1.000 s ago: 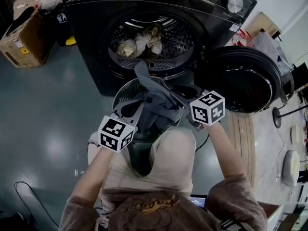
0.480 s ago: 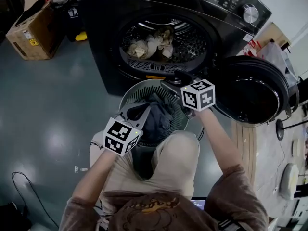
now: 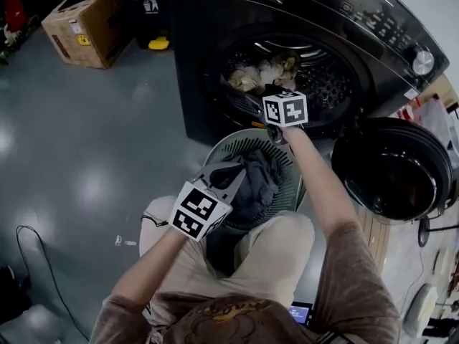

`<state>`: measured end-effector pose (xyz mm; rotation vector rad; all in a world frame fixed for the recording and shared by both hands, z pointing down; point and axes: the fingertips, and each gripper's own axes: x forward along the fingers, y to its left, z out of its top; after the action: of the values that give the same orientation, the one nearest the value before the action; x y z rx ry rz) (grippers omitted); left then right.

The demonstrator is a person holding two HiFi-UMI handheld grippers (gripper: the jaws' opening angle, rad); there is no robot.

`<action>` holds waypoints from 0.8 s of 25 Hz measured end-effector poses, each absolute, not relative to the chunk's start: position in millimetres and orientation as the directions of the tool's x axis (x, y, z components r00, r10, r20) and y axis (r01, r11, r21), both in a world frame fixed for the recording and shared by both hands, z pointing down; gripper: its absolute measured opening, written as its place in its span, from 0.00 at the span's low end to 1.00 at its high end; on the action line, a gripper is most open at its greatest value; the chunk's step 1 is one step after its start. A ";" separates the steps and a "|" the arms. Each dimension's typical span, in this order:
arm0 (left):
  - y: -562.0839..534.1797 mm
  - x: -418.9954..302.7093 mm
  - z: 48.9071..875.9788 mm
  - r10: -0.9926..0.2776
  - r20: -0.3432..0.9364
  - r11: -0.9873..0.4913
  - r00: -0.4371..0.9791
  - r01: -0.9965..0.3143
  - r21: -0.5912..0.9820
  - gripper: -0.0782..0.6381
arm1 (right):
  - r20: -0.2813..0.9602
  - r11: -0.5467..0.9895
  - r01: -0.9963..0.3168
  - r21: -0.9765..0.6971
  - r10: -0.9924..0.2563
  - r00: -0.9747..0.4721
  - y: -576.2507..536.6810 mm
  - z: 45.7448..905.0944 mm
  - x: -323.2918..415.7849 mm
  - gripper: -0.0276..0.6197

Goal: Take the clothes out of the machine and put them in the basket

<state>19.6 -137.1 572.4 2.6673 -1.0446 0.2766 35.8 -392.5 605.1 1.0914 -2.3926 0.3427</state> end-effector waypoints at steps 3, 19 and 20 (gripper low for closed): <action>-137.2 14.0 572.4 -0.645 0.275 -0.697 0.714 -0.696 0.172 0.12 | 0.567 0.601 -0.799 0.004 -0.660 -0.493 -423.0 624.4 37.9 0.54; -137.5 7.3 578.9 -0.649 0.284 -0.679 0.705 -0.706 0.201 0.12 | 0.581 0.516 -0.845 0.141 -0.734 -0.351 -457.0 635.7 43.7 0.14; -137.2 6.8 579.4 -0.649 0.283 -0.678 0.706 -0.706 0.206 0.12 | 0.579 0.514 -0.848 0.130 -0.734 -0.356 -455.1 634.3 45.7 0.12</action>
<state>6.8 -137.2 579.4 2.6161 -1.0670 0.2690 45.7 -455.1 634.3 1.2855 -2.1740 0.2562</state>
